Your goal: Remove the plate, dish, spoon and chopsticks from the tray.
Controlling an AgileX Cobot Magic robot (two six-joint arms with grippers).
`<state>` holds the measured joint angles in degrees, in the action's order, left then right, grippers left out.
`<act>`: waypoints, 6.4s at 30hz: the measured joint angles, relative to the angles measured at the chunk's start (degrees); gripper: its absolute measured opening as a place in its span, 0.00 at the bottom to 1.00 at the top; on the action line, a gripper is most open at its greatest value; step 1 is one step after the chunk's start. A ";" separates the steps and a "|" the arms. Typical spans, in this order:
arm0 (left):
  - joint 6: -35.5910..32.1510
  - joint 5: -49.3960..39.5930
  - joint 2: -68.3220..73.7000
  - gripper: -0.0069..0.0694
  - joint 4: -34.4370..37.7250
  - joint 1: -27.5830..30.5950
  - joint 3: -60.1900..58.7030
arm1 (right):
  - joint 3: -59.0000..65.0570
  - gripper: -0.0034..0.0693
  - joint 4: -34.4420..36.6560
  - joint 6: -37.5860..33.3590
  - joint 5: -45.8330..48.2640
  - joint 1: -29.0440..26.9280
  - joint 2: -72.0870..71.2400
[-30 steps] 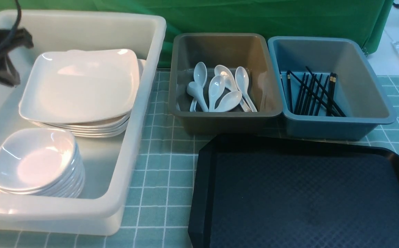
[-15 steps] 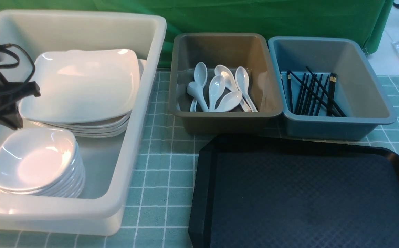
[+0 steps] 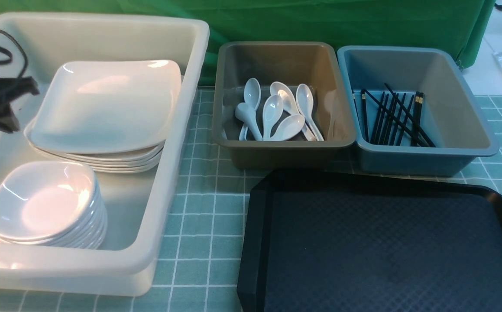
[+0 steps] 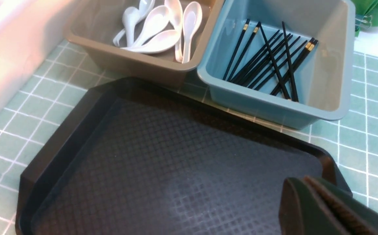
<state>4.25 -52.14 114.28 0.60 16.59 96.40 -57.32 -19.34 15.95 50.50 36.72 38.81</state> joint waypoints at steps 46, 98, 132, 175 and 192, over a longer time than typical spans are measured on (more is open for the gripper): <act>-15.22 -7.68 -0.28 0.10 10.48 -11.47 5.11 | 0.00 0.07 0.06 0.26 -2.26 0.00 0.00; -2.28 1.39 4.95 0.10 -5.07 -23.93 5.66 | 0.00 0.07 0.06 1.51 -4.89 0.00 0.00; -10.28 -1.50 -38.79 0.10 8.41 -31.36 -11.23 | -2.95 0.07 -12.88 8.89 -3.78 0.00 -6.31; -10.44 26.84 -95.14 0.10 19.01 -31.49 -69.55 | 29.83 0.26 -22.14 24.93 -42.47 0.00 -38.97; -10.27 41.48 -113.83 0.11 4.38 -15.68 -96.04 | 29.83 0.30 -22.19 25.04 -42.52 0.00 -38.97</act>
<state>-6.03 -10.67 0.45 4.97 0.92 0.36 -27.50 -41.54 40.99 7.99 36.72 -0.16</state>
